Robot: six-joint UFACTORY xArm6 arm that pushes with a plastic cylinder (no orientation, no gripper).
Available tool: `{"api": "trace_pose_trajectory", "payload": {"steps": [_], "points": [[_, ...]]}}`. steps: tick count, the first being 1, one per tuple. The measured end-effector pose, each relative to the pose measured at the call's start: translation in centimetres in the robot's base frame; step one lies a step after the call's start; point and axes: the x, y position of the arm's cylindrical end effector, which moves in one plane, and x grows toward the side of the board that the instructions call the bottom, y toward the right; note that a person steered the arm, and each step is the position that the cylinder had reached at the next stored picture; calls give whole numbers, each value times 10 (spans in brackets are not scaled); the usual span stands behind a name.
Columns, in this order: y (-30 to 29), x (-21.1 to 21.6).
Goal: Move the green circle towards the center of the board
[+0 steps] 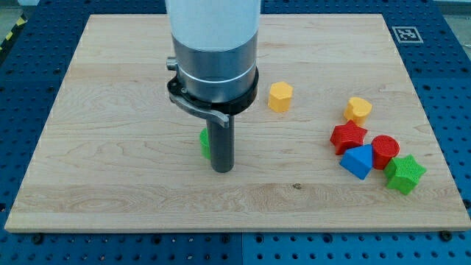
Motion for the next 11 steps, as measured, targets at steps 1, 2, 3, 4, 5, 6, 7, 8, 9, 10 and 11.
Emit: {"api": "trace_pose_trajectory", "payload": {"steps": [1, 2, 3, 4, 5, 6, 7, 8, 9, 10, 11], "points": [[-2, 1], [-13, 1], [-24, 1], [-29, 2], [-29, -5], [-29, -23], [-29, -42], [-26, -57], [-25, -46], [-13, -24], [26, -24]]}}
